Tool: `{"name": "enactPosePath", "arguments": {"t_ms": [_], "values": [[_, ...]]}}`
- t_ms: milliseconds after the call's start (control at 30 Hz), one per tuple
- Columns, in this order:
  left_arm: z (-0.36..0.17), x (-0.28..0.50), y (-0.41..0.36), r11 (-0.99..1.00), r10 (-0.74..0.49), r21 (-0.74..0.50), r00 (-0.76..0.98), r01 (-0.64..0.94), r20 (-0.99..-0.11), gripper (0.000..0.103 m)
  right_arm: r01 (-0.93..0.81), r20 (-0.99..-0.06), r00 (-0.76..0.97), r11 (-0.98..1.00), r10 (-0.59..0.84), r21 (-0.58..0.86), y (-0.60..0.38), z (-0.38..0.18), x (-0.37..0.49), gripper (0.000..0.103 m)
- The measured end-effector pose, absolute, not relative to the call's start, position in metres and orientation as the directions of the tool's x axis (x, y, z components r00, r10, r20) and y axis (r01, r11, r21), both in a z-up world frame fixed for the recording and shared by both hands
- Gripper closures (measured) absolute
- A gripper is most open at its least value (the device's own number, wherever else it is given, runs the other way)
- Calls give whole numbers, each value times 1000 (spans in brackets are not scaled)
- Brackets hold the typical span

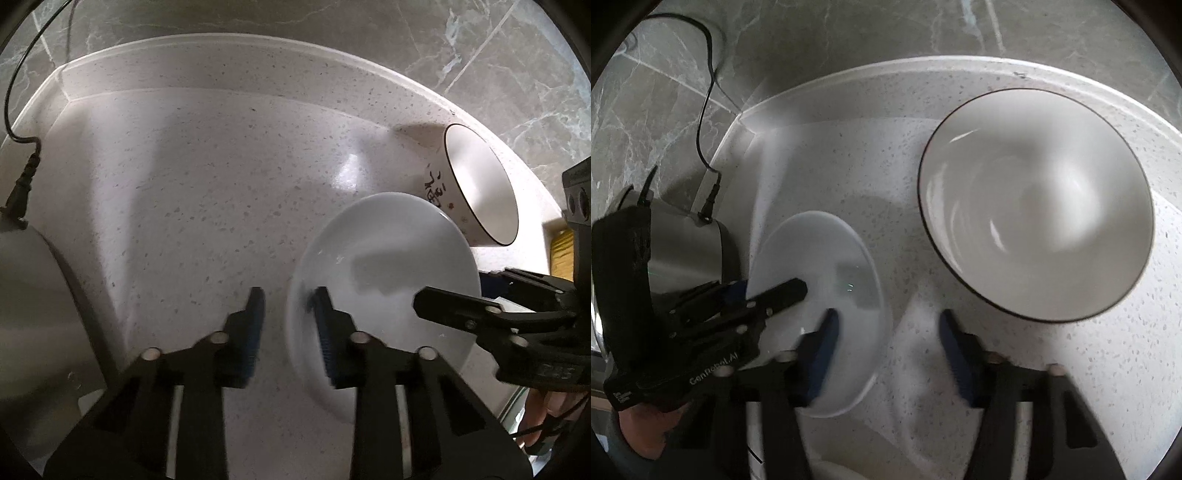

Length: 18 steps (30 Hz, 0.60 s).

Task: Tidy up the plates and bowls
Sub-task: 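Open both tools and move them to the second white deep plate, then close the left tool on the second white plate rim while the right tool grips it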

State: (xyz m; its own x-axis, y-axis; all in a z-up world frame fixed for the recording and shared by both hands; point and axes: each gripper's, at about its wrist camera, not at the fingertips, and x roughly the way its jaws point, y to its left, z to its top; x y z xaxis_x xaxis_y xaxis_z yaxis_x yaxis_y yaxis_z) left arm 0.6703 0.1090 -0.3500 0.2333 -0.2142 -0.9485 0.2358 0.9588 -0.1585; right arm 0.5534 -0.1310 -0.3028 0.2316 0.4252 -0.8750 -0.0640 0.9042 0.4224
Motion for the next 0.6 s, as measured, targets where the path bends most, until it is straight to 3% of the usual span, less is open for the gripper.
{"name": "enactPosePath", "arguments": {"t_ms": [33, 100, 600], "values": [[-349, 670, 106, 957, -214, -154, 239, 247, -947, 90, -68, -878, 223, 905, 424, 420, -129, -305, 554, 76], [-348, 670, 100, 956, -202, -137, 243, 258, -949, 90, -68, -868, 221, 895, 445, 441, -129, -307, 554, 88], [-335, 656, 97, 952, -220, -155, 238, 265, -946, 92, -67, -866, 241, 897, 439, 436, -126, -296, 547, 91]]}}
